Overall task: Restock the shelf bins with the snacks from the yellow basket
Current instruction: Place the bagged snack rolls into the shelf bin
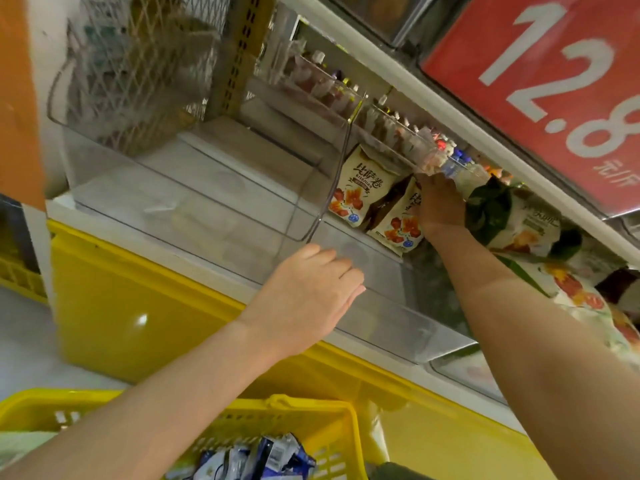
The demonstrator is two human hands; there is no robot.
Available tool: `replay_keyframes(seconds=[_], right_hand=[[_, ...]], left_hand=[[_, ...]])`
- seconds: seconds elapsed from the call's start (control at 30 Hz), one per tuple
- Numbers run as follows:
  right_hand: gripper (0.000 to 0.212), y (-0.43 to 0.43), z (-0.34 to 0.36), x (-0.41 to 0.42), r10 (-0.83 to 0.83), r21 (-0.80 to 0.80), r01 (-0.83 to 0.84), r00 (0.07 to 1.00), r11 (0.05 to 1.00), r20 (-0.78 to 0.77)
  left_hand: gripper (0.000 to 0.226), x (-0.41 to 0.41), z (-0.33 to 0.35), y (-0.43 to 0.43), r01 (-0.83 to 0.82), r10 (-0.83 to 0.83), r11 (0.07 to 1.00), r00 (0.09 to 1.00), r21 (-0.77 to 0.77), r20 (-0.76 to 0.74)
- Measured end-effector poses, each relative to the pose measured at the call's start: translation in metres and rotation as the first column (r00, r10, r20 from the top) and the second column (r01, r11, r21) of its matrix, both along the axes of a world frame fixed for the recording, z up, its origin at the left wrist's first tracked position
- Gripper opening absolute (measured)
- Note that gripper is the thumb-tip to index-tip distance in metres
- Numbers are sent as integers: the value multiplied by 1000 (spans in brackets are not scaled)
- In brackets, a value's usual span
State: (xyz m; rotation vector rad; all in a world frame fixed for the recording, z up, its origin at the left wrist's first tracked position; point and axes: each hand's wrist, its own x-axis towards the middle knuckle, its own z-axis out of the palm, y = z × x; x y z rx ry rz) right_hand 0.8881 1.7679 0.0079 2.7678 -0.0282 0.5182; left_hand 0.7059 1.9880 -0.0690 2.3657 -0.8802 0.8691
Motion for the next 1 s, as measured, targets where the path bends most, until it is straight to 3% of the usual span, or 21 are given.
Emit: replay_keyframes(seconds=[0.17, 0.27, 0.4, 0.5, 0.67, 0.83, 0.93, 1.0], right_hand=[[54, 10, 5, -18, -22, 192, 14, 999, 981, 35], [42, 17, 6, -58, 59, 286, -50, 998, 957, -24], [38, 28, -3, -135, 236, 544, -185, 971, 818, -24], [40, 30, -18, -191, 345, 536, -244, 934, 809, -96], [53, 28, -46, -253, 446, 364, -380, 887, 850, -116], [36, 53, -73, -306, 529, 513, -442, 848, 736, -29], [35, 89, -103, -329, 588, 606, -415, 802, 678, -109], [38, 119, -129, -341, 612, 680, -331, 761, 654, -217]], left_hand=[[35, -6, 6, -1, -42, 44, 999, 996, 28, -74], [41, -9, 11, -2, -93, 99, 994, 989, 61, -111], [37, -12, 13, -6, -130, 150, 985, 968, 111, -199], [29, -19, 19, -8, -171, 196, 978, 949, 118, -249], [37, -66, 26, 0, -201, 224, 973, 940, 112, -256], [34, -141, 5, 38, -294, 293, 956, 942, 20, -163], [30, -169, -31, 80, -434, 412, 901, 873, -29, -261], [22, -186, -63, 114, -580, 521, 814, 743, -16, -420]])
